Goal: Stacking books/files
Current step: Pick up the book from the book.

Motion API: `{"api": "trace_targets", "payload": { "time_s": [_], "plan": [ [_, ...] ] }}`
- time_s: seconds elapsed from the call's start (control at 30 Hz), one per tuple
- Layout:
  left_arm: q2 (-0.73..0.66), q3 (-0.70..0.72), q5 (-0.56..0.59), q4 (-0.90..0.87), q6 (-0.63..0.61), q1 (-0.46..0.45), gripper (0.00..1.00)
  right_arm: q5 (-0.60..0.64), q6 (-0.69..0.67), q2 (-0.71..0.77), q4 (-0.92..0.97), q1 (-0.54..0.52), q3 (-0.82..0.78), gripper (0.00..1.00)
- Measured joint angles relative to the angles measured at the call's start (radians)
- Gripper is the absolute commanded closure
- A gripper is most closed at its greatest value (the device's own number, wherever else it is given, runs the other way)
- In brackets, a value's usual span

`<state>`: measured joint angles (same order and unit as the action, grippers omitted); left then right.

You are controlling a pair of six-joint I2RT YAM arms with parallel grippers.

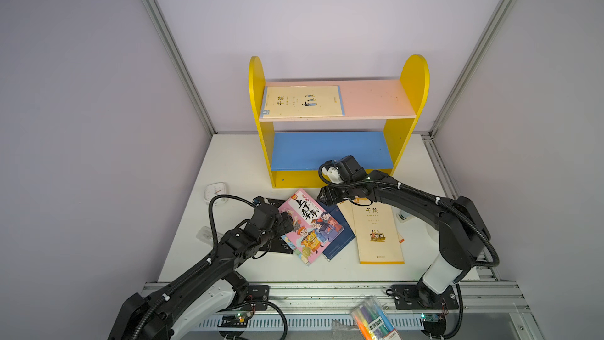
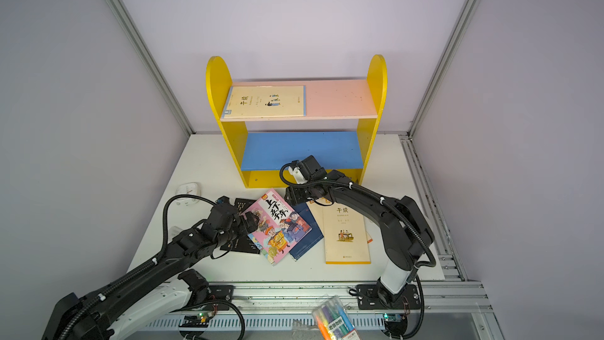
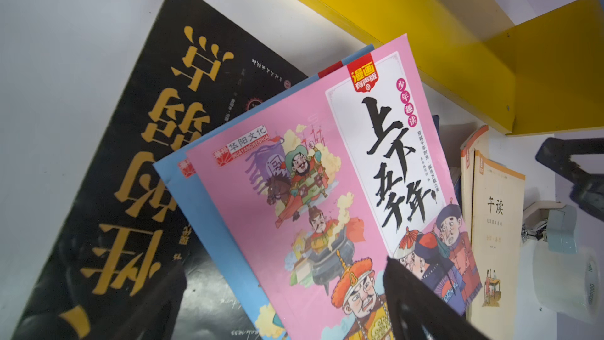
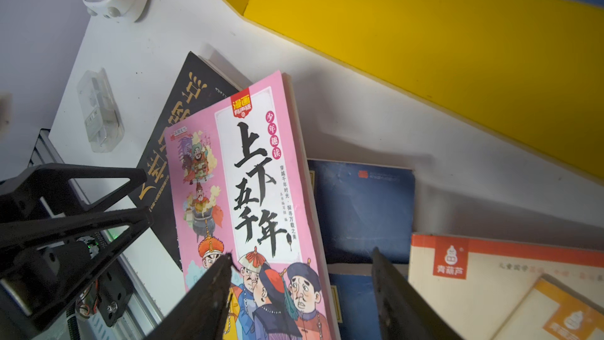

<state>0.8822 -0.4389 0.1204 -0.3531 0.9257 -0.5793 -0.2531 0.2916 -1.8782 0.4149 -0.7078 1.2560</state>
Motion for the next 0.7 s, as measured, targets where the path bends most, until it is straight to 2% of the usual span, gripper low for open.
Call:
{"api": "trace_targets", "payload": {
  "time_s": [0.7],
  "plan": [
    [0.089,0.079,-0.047,0.198,0.038,-0.003,0.03,-0.045,0.034,-0.132,-0.059,-0.018,0.014,0.42]
  ]
}}
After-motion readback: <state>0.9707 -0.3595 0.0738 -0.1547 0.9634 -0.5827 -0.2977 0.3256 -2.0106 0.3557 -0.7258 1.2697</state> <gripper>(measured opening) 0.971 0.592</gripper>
